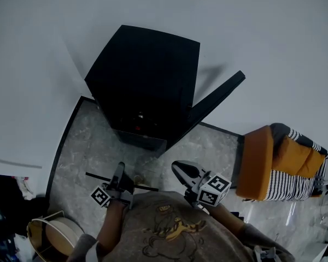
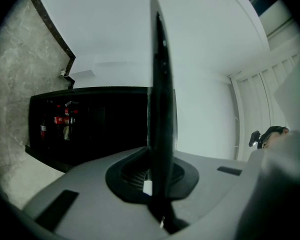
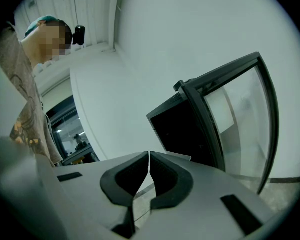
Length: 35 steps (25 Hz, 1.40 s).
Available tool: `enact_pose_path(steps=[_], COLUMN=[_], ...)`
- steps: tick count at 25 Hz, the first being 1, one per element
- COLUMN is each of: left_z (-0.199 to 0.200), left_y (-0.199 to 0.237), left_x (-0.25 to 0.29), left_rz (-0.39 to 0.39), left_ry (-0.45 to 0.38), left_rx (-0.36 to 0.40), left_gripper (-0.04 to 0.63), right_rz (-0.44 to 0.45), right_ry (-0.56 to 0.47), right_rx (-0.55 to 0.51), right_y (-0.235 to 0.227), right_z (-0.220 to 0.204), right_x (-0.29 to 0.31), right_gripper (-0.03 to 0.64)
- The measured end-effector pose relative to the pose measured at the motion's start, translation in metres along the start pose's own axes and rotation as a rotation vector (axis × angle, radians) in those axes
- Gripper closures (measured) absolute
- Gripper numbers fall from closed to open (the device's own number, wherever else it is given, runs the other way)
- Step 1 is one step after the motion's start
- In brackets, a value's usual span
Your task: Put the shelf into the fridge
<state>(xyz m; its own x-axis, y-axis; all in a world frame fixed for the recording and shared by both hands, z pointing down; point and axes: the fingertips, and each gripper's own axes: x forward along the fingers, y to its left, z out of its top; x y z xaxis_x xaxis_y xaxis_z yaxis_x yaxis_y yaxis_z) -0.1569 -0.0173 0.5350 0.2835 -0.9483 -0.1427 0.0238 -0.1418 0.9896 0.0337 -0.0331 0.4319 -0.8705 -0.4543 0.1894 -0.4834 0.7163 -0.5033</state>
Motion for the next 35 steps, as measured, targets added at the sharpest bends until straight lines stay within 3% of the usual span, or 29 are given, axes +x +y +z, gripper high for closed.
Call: enact_pose_path(steps=[35], left_z=[0.022], left_y=[0.096], left_x=[0.023], left_rz=[0.077], left_ry=[0.1], left_rx=[-0.06], left_gripper=[0.581], right_rz=[-0.056], right_ry=[0.052], right_rx=[0.006], right_y=[0.002], right_z=[-0.013], right_x=[0.036], right_gripper=[0.594])
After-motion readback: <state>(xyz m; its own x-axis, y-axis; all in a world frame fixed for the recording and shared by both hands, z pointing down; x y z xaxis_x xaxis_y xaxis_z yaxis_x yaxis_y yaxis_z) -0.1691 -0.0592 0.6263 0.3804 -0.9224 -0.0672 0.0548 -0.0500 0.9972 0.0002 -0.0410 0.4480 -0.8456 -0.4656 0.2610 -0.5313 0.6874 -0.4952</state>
